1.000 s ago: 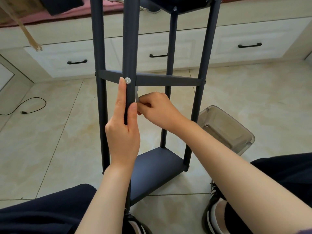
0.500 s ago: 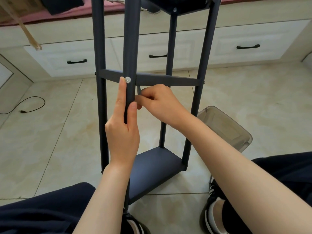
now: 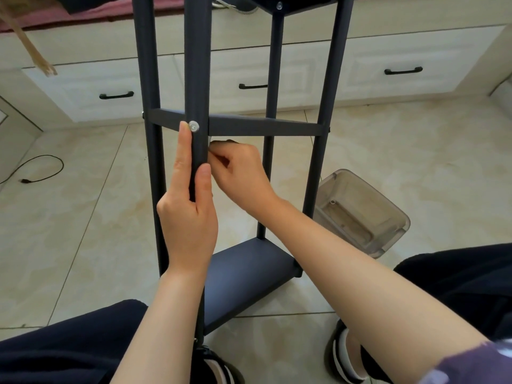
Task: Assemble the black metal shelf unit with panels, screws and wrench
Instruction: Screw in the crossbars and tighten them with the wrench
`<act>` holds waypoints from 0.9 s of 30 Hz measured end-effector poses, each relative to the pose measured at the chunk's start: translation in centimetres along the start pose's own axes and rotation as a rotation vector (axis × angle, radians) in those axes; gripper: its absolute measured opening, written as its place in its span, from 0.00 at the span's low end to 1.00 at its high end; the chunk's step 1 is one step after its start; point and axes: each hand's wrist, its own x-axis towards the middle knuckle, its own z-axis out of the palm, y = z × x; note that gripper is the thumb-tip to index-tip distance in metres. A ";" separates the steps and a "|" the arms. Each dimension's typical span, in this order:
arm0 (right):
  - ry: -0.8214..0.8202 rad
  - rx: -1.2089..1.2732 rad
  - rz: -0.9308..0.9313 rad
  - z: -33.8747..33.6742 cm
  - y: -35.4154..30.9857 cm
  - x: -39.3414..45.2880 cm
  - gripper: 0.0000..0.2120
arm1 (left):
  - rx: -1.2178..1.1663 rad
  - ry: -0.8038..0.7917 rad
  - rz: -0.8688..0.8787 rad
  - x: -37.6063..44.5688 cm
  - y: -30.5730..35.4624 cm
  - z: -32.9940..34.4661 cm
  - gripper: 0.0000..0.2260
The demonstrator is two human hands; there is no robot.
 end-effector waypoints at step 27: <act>0.010 -0.176 0.034 -2.4 4.4 -3.6 0.11 | 0.022 0.005 -0.013 -0.8 -0.2 -0.6 0.21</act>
